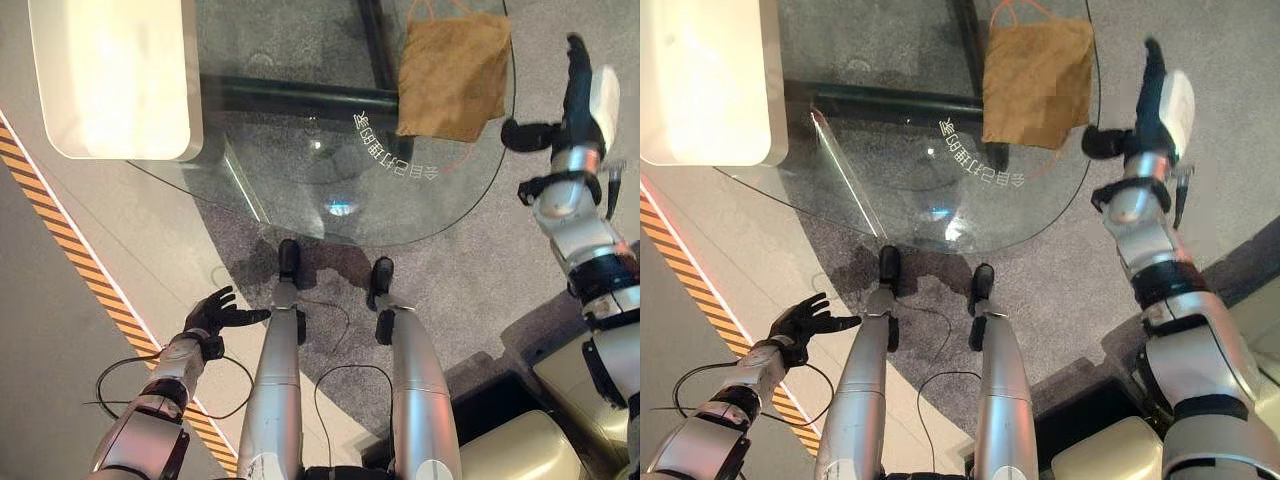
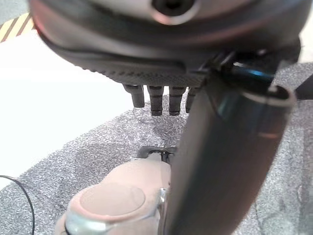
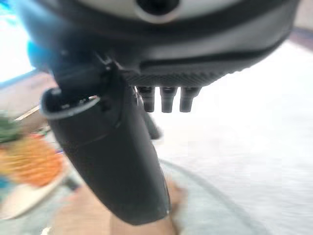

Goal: Wipe the table with a cloth and put it in the basket.

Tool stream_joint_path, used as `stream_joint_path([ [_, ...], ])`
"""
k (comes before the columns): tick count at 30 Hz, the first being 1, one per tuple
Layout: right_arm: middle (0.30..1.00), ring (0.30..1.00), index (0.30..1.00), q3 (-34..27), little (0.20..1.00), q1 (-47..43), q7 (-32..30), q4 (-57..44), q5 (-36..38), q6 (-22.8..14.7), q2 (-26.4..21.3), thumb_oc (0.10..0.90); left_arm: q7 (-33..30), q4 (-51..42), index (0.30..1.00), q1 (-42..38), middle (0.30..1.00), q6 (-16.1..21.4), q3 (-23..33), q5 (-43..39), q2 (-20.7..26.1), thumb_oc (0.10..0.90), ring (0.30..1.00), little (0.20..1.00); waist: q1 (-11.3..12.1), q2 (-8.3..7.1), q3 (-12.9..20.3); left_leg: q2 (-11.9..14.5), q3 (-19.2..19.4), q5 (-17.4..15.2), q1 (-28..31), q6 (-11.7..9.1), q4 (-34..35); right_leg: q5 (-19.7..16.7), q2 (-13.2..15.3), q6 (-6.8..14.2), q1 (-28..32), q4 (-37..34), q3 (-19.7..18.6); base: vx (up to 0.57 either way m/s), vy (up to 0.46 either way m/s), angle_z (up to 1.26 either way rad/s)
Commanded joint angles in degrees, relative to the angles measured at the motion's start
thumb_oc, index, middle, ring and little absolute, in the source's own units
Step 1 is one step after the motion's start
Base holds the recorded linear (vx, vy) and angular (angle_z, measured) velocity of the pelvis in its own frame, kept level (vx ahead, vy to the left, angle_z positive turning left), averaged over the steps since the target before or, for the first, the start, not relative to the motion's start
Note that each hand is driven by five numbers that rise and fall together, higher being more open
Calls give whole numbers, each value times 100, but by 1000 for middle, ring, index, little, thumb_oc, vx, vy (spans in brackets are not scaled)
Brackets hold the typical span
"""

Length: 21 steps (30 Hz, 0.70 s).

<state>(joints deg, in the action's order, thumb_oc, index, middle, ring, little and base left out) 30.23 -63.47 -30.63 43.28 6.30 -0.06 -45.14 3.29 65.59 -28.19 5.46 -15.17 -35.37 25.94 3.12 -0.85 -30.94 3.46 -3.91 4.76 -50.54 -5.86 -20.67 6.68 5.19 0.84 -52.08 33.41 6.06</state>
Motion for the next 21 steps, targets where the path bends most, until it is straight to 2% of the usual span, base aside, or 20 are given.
stream_joint_path([
  [1,900,900,900,226,900,-681,-399,-540,-392,186,-577,800,-113,95,900,477,900,65,60,-40,33,800,900,900,17,-24,115,-454,343,-452,-7,330,-431,-526,-263,-31,313,-850,352,-22,32,1],
  [9,900,900,900,1198,900,-1896,-29,-462,-939,746,-394,800,-139,-94,900,512,900,-4,-16,-51,11,800,900,900,156,85,115,-519,340,-389,63,336,-235,-522,-229,-51,363,-1035,420,-7,35,1],
  [14,900,900,900,1561,900,-2270,185,-309,-993,1009,-396,800,-126,-249,900,550,900,-90,-87,-27,35,800,900,900,227,115,115,-544,332,-353,93,348,-141,-544,-205,-54,377,-1090,474,14,-4,0],
  [15,900,900,900,1622,900,-2301,221,-265,-975,1062,-375,800,-118,-247,900,590,900,-82,-116,-44,27,800,900,900,247,121,115,-535,322,-526,202,325,-178,-388,-224,-18,475,-1046,439,0,0,0],
  [16,900,900,900,1647,900,-2367,243,-234,-963,1093,-390,800,-119,-260,900,568,900,-75,-107,-29,32,800,900,900,246,118,115,-551,331,-340,91,353,-118,-552,-204,-56,379,-1117,486,2,1,5],
  [18,900,900,900,1740,900,-2453,367,-110,-1001,1163,-383,800,-83,-267,900,567,900,-98,-107,-22,48,800,900,900,263,122,115,-558,320,-328,84,355,-110,-563,-198,-57,370,-1118,495,5,3,8],
  [19,900,900,900,1822,900,-2461,416,-13,-999,1168,-361,800,-101,-280,900,603,900,-108,-148,-33,29,800,900,900,284,131,115,-543,307,-504,203,332,-139,-405,-215,-22,464,-1060,457,73,-12,5],
  [21,900,900,900,1935,900,-2535,517,123,-990,1263,-354,800,-133,-336,900,607,900,-144,-187,-27,30,800,900,900,307,146,115,-547,309,-473,210,333,-87,-423,-209,-18,469,-1094,471,36,-9,1],
])
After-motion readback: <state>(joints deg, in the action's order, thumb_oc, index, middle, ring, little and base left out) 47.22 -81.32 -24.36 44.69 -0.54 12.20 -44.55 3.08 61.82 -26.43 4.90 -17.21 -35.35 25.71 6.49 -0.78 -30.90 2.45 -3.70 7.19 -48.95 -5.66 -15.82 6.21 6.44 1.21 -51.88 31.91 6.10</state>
